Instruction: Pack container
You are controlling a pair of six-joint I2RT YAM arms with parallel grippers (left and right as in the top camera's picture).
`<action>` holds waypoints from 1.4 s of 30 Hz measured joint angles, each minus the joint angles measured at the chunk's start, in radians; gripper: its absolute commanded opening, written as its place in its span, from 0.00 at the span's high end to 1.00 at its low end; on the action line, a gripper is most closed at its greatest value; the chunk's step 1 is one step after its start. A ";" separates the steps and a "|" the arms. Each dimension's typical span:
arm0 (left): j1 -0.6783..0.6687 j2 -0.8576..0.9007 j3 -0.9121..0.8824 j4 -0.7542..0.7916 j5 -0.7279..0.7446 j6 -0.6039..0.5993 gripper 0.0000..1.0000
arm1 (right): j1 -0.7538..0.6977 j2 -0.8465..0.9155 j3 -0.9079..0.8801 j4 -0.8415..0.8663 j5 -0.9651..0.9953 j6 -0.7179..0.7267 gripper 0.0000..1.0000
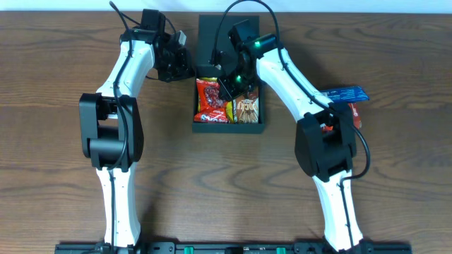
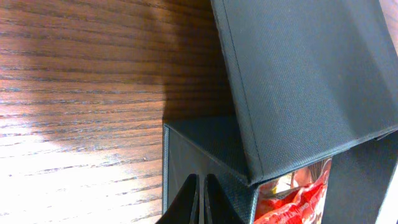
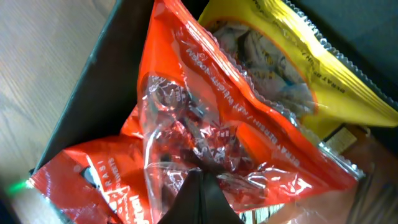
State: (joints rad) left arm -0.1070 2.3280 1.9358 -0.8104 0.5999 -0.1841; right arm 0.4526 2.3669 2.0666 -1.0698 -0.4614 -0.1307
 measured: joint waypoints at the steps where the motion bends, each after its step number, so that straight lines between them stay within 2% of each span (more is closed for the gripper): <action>1: 0.000 0.000 0.000 0.000 0.000 0.000 0.94 | 0.000 0.000 -0.007 0.009 -0.002 0.003 0.98; 12: 0.000 0.000 0.000 0.000 0.001 0.000 0.94 | 0.000 0.000 -0.011 0.019 -0.011 0.019 0.99; 19: 0.000 0.000 0.000 0.000 0.003 0.000 0.94 | -0.025 0.000 0.266 -0.126 -0.032 0.019 0.99; 22: 0.000 0.000 0.000 0.000 0.003 0.000 0.94 | -0.067 -0.020 0.364 -0.159 0.017 0.017 0.99; 29: 0.000 0.000 0.000 0.000 0.003 0.000 0.94 | -0.177 -0.084 0.407 -0.249 0.215 0.023 0.99; 33: 0.005 0.000 0.000 0.000 0.003 0.000 0.94 | -0.244 -0.085 0.407 -0.262 0.288 0.087 0.99; 42: 0.043 0.000 0.000 0.002 0.003 -0.011 0.94 | -0.410 -0.085 0.407 -0.267 0.399 0.332 0.98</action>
State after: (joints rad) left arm -0.0635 2.3280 1.9358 -0.8085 0.6033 -0.1951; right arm 0.0425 2.2818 2.4733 -1.3373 -0.0624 0.2016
